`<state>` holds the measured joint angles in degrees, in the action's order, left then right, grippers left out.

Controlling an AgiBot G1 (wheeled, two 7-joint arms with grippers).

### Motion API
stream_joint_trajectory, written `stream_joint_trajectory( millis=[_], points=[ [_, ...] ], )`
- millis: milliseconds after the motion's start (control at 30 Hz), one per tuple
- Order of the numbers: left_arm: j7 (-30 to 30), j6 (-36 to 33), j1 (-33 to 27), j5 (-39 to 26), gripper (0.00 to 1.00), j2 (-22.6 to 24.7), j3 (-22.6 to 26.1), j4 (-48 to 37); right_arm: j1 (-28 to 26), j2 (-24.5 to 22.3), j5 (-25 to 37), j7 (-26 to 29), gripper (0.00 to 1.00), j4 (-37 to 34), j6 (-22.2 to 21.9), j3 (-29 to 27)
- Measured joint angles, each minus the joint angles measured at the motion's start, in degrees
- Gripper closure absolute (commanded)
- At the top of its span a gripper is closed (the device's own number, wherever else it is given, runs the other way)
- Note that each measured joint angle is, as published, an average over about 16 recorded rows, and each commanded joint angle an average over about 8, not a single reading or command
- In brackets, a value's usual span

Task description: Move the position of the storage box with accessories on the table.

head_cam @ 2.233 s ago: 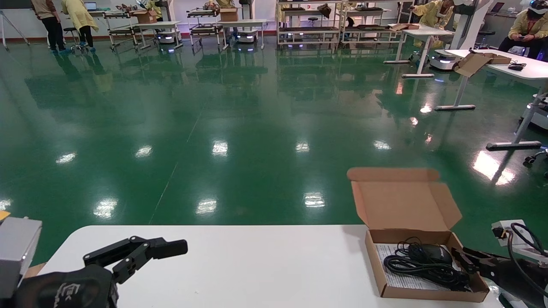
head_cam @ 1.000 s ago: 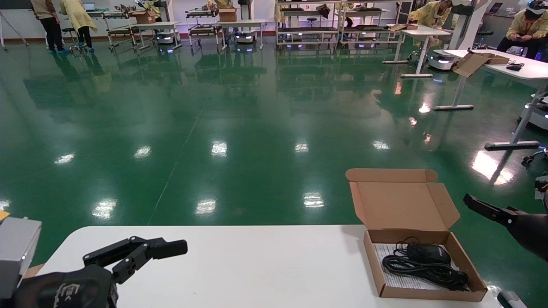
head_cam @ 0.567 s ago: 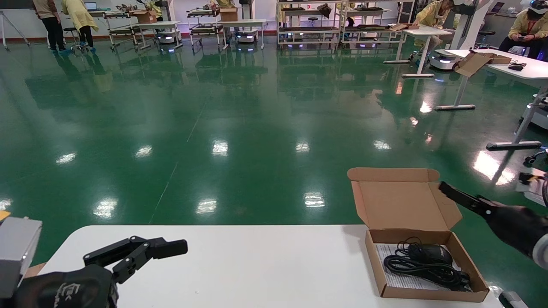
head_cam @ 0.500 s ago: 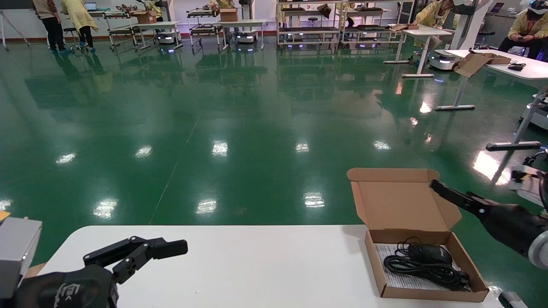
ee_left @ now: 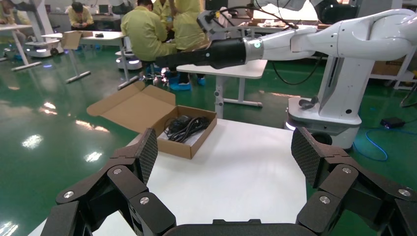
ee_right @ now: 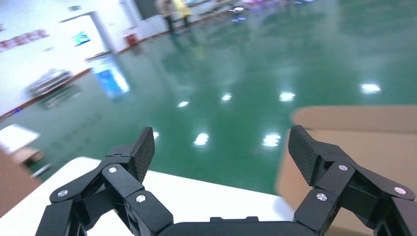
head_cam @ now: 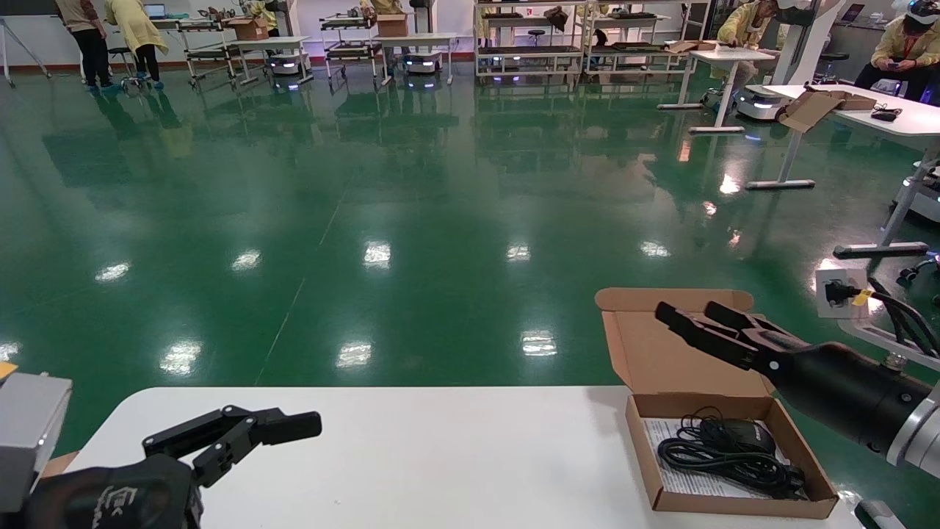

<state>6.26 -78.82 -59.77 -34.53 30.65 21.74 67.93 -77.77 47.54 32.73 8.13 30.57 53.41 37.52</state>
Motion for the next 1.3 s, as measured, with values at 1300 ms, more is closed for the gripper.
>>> stream_joint_trajectory(
  millis=[1300],
  points=[
    [0.0,0.01,0.01,0.01,0.0,-0.01,0.0,-0.01,16.44,-12.7,9.27,2.64,0.0,43.69,32.85,-21.86]
  ],
)
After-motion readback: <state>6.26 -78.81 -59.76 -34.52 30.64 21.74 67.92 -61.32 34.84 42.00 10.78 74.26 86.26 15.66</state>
